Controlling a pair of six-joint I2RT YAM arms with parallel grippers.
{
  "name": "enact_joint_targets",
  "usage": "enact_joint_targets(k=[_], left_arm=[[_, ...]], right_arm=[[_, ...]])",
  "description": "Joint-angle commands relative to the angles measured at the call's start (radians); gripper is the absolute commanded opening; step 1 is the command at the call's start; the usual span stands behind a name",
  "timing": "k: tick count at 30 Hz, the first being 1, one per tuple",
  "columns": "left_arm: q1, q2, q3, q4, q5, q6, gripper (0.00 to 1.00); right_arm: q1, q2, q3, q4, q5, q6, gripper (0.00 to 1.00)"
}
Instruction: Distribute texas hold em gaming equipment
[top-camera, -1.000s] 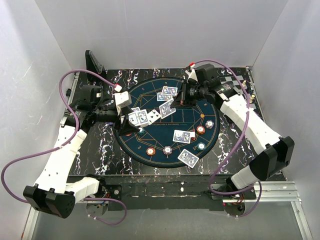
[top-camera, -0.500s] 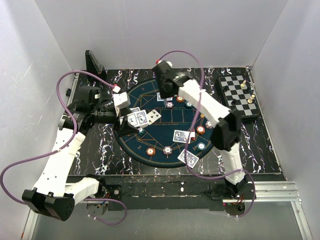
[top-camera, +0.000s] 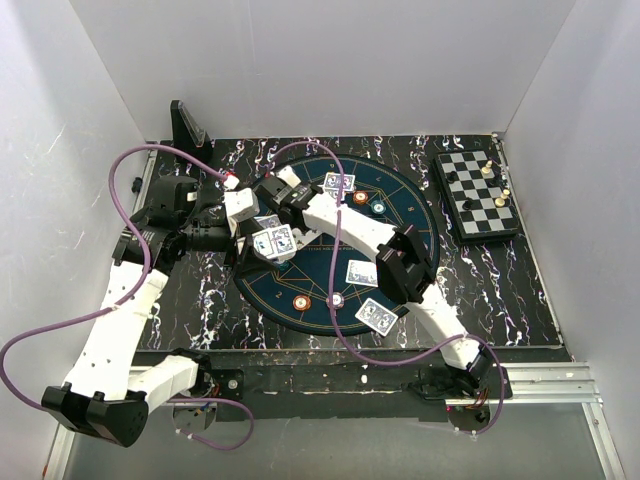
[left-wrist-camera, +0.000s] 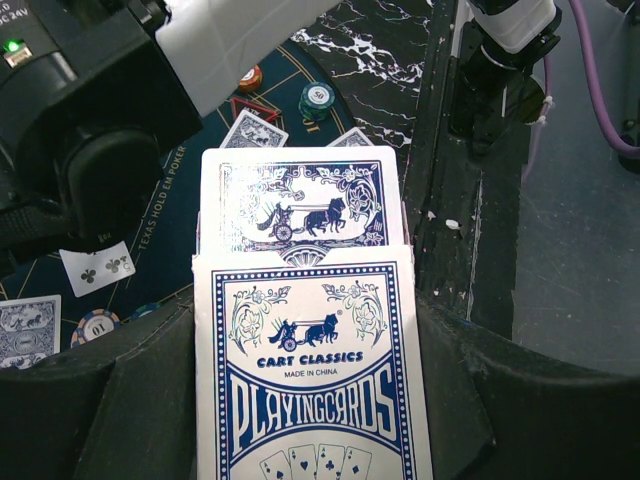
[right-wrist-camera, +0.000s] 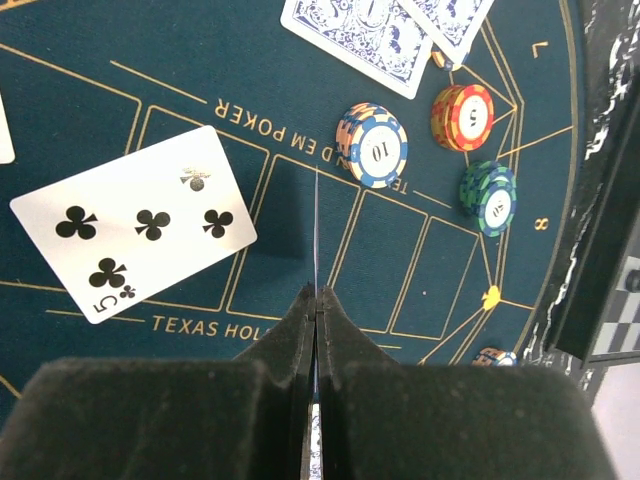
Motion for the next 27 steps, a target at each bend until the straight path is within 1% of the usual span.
enact_joint_targets(k=[1, 8, 17, 18, 19, 24, 27], left_arm=[[0.004, -0.009, 0.041, 0.007, 0.035, -0.011, 0.41], [0.002, -0.010, 0.043, 0.008, 0.034, -0.018, 0.41], [0.004, -0.013, 0.041, 0.007, 0.028, -0.013, 0.41], [0.002, -0.013, 0.043, 0.005, 0.026, -0.013, 0.41], [0.002, -0.012, 0.041, 0.005, 0.025, -0.011, 0.41], [0.002, -0.015, 0.038, 0.008, 0.023, -0.013, 0.41], [0.002, -0.015, 0.038, 0.010, 0.023, -0.014, 0.41]], right_arm=[[0.022, -0.001, -0.019, 0.038, 0.106, -0.047, 0.01], [0.070, 0.056, -0.027, 0.041, 0.049, -0.036, 0.01], [0.091, 0.070, -0.053, 0.061, -0.153, 0.033, 0.01], [0.091, 0.065, -0.067, 0.072, -0.173, 0.036, 0.03], [0.091, 0.056, -0.081, 0.082, -0.193, 0.039, 0.07], [0.090, 0.039, -0.131, 0.110, -0.268, 0.049, 0.27], [0.087, 0.026, -0.165, 0.124, -0.291, 0.055, 0.33]])
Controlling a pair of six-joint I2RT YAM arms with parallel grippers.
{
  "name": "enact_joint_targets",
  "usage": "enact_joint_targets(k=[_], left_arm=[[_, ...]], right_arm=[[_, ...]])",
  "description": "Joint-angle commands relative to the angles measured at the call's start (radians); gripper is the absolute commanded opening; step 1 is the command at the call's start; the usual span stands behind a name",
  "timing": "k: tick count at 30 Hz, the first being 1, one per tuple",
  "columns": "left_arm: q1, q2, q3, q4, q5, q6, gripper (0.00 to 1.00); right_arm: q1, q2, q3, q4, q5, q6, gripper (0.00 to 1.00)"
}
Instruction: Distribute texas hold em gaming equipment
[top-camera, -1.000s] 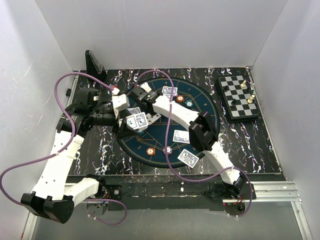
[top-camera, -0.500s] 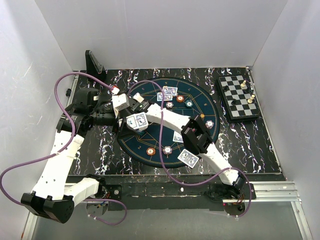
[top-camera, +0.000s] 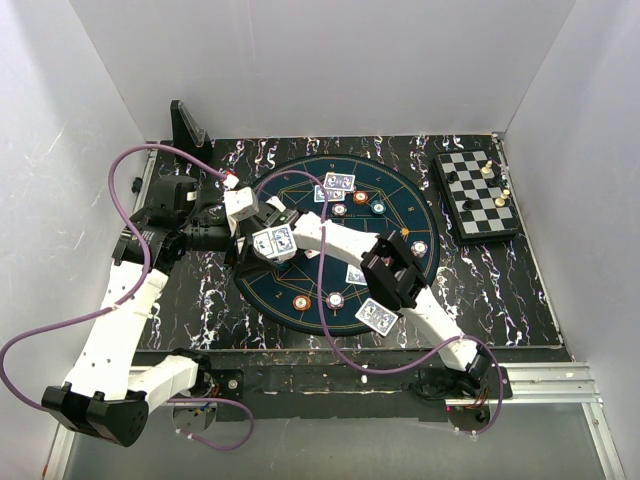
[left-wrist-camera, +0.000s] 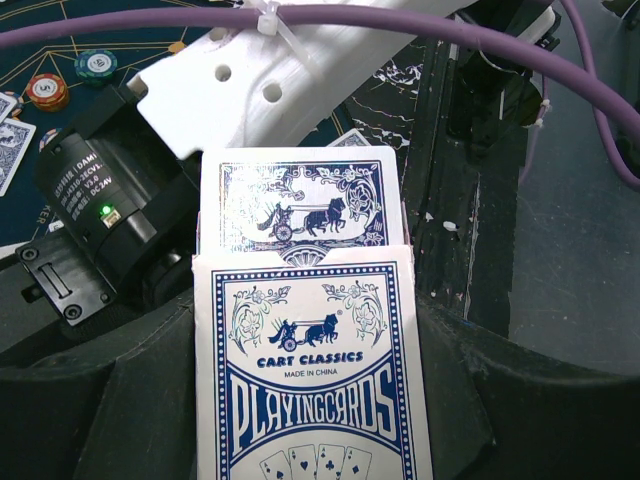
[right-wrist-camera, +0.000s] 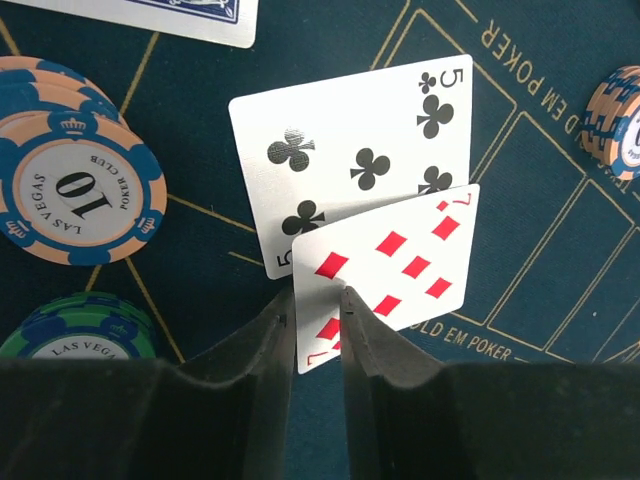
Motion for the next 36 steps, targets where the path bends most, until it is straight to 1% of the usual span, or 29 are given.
enact_joint_targets(k=[1, 4, 8, 11, 14, 18, 21, 24, 30, 36], left_arm=[[0.002, -0.015, 0.036, 0.012, 0.023, -0.002, 0.42], [0.004, -0.012, 0.036, 0.012, 0.026, -0.003, 0.42], [0.004, -0.015, 0.038, 0.011, 0.020, -0.002, 0.42], [0.004, -0.015, 0.041, 0.006, 0.015, 0.006, 0.42], [0.002, -0.016, 0.044, 0.001, 0.017, 0.009, 0.42], [0.004, -0.015, 0.041, 0.001, 0.017, 0.012, 0.42], [0.004, -0.012, 0.038, 0.006, 0.020, 0.010, 0.42], [0.002, -0.010, 0.039, 0.006, 0.020, 0.012, 0.42], [0.004, -0.012, 0.034, -0.003, 0.012, 0.018, 0.42], [0.004, -0.018, 0.030, -0.003, 0.007, 0.018, 0.42]], right_arm=[[-0.007, -0.033, -0.065, 0.036, -0.131, 0.044, 0.35], [-0.011, -0.056, -0.091, 0.056, -0.178, 0.053, 0.39], [-0.020, -0.093, -0.117, 0.083, -0.261, 0.056, 0.48], [-0.033, -0.129, -0.138, 0.086, -0.298, 0.070, 0.52], [-0.059, -0.195, -0.215, 0.126, -0.346, 0.087, 0.52], [-0.129, -0.306, -0.348, 0.232, -0.441, 0.128, 0.49], [-0.183, -0.335, -0.390, 0.275, -0.499, 0.162, 0.47], [-0.208, -0.324, -0.385, 0.296, -0.527, 0.176, 0.45], [-0.228, -0.265, -0.309, 0.287, -0.521, 0.197, 0.42], [-0.238, -0.231, -0.322, 0.292, -0.524, 0.217, 0.39]])
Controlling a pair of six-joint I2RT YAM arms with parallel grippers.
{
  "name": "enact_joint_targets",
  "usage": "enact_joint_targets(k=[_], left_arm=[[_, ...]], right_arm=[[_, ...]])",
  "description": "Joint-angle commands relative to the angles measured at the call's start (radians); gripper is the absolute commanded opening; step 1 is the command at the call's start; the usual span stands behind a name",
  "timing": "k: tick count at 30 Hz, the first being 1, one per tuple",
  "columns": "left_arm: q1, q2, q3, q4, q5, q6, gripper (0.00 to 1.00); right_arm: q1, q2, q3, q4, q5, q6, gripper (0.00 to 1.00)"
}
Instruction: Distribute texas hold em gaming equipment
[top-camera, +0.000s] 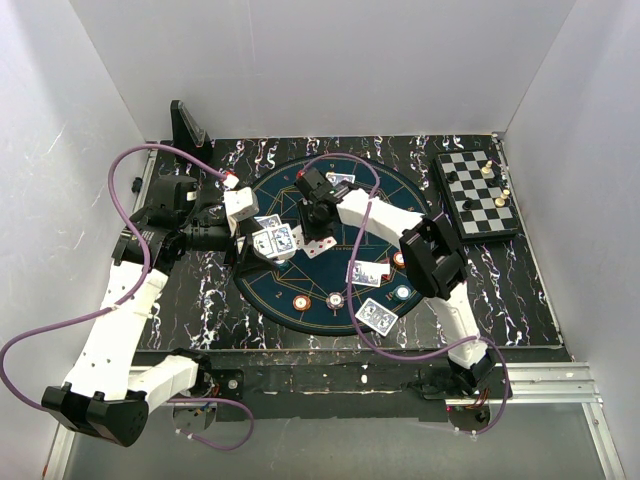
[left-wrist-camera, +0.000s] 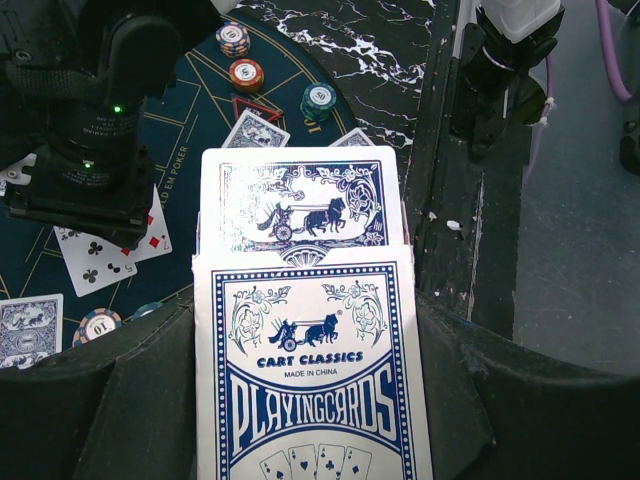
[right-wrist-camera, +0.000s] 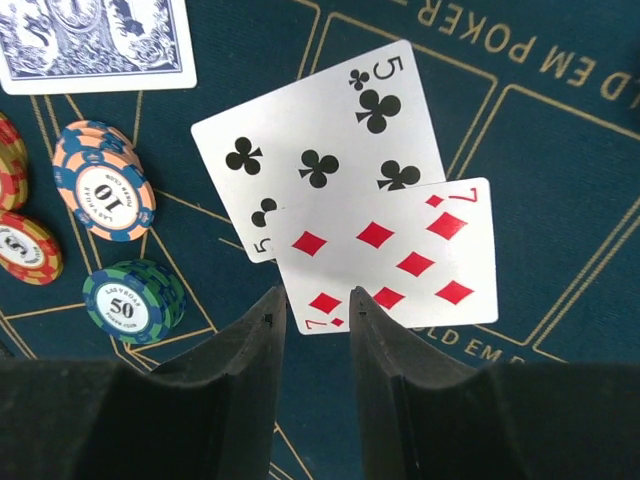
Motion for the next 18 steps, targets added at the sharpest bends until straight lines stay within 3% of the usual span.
enact_joint_targets(k=[1, 18], left_arm=[[0.002, -0.016, 0.026, -0.001, 0.012, 0.012, 0.41], [0.002, -0.020, 0.022, 0.022, 0.029, -0.011, 0.42]], right_arm=[[0.001, 0.031, 0.000, 0.021, -0.015, 0.028, 0.38], [0.007, -0.080, -0.241, 0.079, -0.082, 0.076, 0.37]])
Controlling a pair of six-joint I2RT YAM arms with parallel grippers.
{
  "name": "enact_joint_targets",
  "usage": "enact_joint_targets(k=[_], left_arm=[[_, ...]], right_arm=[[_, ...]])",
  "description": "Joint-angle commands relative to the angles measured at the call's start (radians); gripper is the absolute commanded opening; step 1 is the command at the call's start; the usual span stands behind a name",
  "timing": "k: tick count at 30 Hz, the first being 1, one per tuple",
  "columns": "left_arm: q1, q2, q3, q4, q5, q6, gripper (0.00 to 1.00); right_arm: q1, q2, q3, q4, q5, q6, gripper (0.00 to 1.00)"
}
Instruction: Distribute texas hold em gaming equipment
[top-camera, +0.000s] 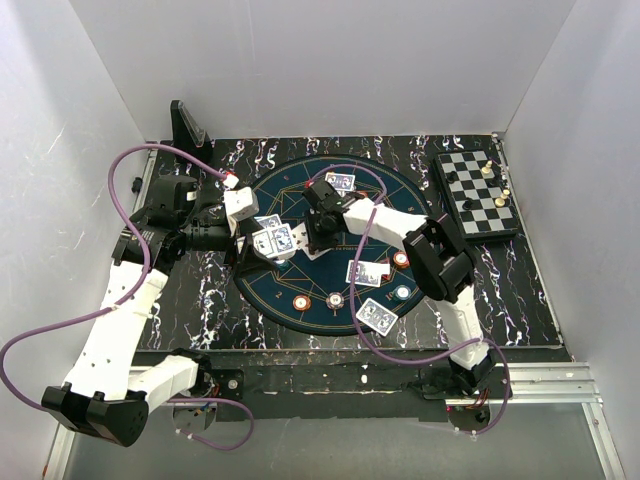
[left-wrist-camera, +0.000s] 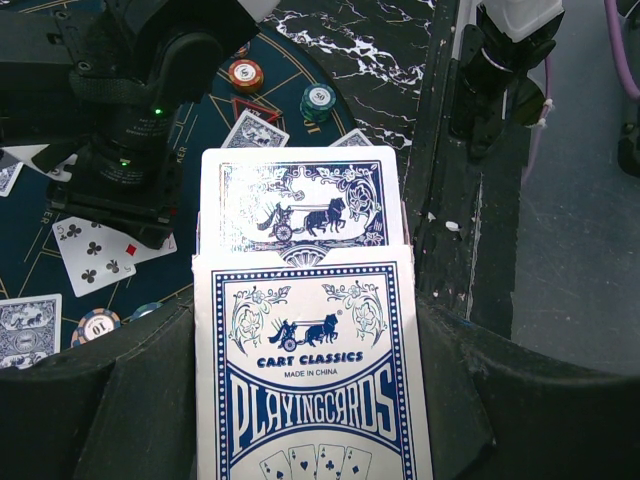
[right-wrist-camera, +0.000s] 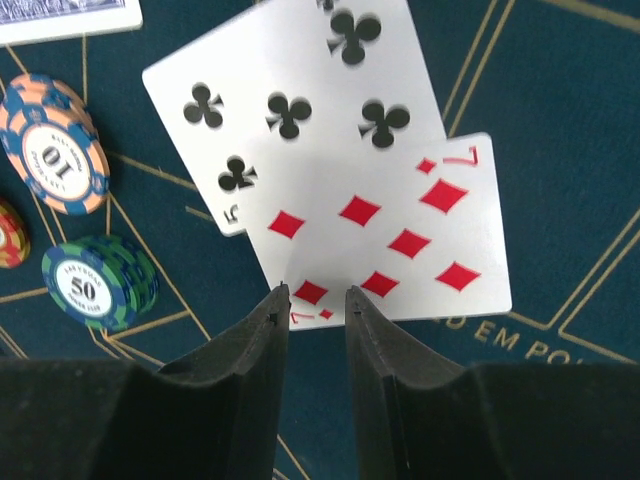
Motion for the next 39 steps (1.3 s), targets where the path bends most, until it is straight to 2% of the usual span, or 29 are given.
enact_joint_targets(k=[1, 13, 25, 32, 39], left_arm=[[0.002, -0.020, 0.022, 0.023, 0.029, -0.006, 0.42], [0.004, -0.024, 0.013, 0.043, 0.026, -0.020, 0.42], [0.004, -0.029, 0.005, 0.068, 0.031, -0.043, 0.42], [0.002, -0.033, 0.003, 0.071, 0.025, -0.043, 0.42], [0.002, -0.023, 0.005, 0.071, 0.029, -0.040, 0.42]], right_arm=[[0.010, -0.052, -0.097, -0.024, -0.059, 0.024, 0.36], [-0.014, -0.226, -0.109, -0.049, -0.062, 0.011, 0.42], [-0.117, -0.303, -0.327, 0.011, 0.078, 0.000, 0.42], [-0.126, -0.333, -0.428, 0.040, 0.070, 0.024, 0.40], [-0.121, -0.480, -0.600, 0.058, 0.062, 0.073, 0.38]])
